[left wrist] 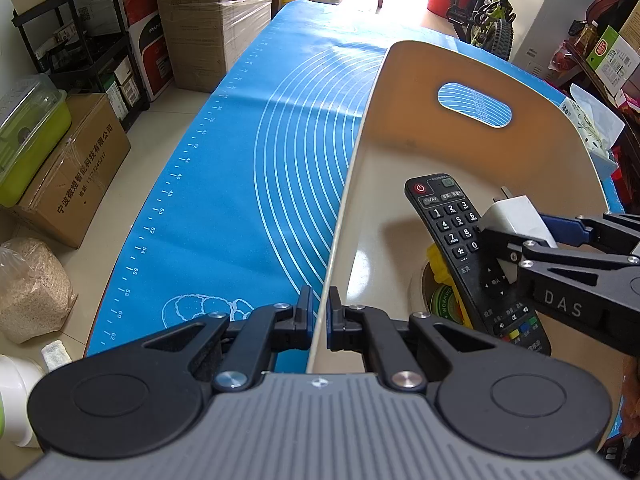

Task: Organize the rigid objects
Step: 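Carry the white charger into the basket and release it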

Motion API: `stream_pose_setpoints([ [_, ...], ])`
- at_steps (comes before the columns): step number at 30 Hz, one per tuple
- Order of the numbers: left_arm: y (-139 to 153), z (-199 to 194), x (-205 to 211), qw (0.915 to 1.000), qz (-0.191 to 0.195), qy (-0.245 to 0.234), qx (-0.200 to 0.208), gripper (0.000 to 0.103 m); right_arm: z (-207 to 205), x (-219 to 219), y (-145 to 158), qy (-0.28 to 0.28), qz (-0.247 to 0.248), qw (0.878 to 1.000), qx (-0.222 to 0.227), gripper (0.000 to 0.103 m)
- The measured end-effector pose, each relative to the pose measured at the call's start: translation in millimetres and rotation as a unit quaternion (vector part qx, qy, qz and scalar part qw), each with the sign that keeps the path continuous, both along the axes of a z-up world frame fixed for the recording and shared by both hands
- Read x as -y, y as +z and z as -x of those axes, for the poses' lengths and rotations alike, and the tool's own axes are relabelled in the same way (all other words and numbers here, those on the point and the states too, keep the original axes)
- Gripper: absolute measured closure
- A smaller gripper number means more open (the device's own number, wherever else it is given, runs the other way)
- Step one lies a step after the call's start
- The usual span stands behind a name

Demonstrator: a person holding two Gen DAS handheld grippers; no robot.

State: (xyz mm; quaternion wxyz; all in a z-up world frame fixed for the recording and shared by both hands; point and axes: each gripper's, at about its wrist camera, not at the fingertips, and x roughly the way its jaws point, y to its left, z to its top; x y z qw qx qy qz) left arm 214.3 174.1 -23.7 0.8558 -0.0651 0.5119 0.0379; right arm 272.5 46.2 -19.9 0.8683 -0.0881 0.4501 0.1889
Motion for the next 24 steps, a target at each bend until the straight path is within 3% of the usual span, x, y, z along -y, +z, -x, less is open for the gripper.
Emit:
stream_pose_setpoints([
  [11, -1, 0, 1, 1.0, 0.0, 0.0, 0.0, 0.095, 9, 9, 14, 0.003, -0.032, 0.999, 0.013, 0.027],
  [19, -1, -1, 1, 1.0, 0.0, 0.0, -0.001, 0.095, 12, 51, 50, -0.038, -0.071, 0.995, 0.053, 0.025],
  [24, -1, -1, 2, 1.0, -0.001, 0.0, -0.001, 0.095, 10, 94, 65, -0.078, -0.061, 0.992, 0.082, 0.021],
])
